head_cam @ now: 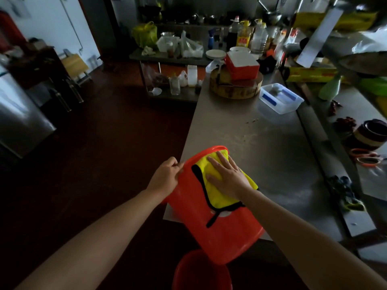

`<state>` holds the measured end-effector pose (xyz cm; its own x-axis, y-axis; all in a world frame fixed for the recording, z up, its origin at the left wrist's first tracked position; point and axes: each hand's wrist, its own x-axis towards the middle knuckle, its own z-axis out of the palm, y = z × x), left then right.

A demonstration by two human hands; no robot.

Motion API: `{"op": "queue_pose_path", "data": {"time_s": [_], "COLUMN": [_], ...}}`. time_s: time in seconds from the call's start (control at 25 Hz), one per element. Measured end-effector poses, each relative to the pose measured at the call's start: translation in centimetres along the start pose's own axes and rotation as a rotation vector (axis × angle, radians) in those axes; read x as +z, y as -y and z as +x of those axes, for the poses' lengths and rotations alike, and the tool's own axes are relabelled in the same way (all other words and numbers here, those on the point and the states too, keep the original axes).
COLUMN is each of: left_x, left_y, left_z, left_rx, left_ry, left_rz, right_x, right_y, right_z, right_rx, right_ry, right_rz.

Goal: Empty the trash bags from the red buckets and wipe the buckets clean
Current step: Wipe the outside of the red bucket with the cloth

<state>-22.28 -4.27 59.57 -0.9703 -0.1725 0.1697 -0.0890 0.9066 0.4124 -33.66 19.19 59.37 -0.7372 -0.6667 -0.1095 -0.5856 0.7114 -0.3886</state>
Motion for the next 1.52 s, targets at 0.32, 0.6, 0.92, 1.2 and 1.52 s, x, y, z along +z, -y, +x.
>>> {"op": "queue_pose_path", "data": {"time_s": [0.32, 0.6, 0.92, 1.2, 1.52], "left_x": [0.3, -0.7, 2.5, 3.2, 2.4], "left_y": [0.7, -1.6, -10.4, -10.9, -9.1], "left_z": [-1.1, 1.3, 11.1, 11.7, 8.7], "left_rx": [0.02, 0.123, 0.087, 0.007, 0.073], "left_ry": [-0.103, -0.102, 0.164, 0.176, 0.167], "left_rz": [-0.07, -0.017, 0.048, -0.09, -0.322], "right_x": [0.9, 4.1, 6.5, 5.6, 0.9], "right_y": [-1.1, -4.5, -2.1, -1.6, 0.1], "right_z": [-2.4, -11.3, -14.9, -14.3, -6.8], "right_rx": [-0.048, 0.029, 0.084, 0.181, 0.266], "right_ry": [-0.061, -0.171, -0.213, -0.17, -0.274], "right_rz": [0.013, 0.057, 0.061, 0.113, -0.063]}}
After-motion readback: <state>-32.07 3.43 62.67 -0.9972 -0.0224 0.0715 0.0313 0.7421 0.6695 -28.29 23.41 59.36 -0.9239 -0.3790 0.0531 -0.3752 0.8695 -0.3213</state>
